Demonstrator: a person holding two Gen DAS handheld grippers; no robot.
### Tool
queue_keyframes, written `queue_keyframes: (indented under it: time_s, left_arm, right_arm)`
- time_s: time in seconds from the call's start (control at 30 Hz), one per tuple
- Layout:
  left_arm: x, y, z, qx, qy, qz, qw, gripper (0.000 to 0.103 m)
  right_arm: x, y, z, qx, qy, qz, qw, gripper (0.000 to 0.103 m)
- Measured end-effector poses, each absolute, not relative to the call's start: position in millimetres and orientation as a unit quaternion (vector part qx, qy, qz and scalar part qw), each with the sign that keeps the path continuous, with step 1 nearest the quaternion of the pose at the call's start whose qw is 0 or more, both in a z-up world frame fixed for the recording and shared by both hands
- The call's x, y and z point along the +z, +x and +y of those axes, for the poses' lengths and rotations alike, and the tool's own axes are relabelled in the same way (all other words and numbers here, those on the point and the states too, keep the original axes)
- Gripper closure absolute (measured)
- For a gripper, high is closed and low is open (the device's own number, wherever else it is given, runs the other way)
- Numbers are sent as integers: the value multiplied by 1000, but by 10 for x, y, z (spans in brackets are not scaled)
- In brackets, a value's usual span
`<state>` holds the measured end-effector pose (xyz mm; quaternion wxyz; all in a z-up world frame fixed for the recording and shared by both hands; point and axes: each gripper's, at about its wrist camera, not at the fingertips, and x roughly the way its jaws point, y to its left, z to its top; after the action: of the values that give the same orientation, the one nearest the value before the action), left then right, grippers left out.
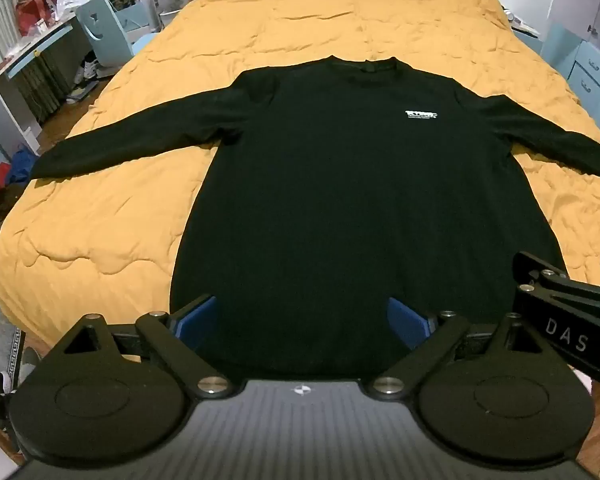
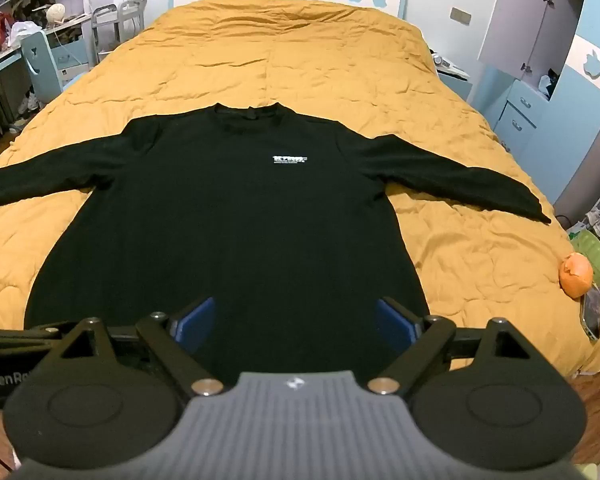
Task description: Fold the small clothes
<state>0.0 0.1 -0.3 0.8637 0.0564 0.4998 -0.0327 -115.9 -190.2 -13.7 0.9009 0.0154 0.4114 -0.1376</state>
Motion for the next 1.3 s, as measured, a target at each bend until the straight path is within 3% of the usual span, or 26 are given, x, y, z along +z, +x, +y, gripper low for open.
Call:
queue_keyframes:
  time_s: [1.3]
  left_arm:
    - [31, -39, -27, -39, 51, 494, 867, 0]
  right_arm:
    - [-95, -1256, -1830, -144, 9, 405, 903, 20]
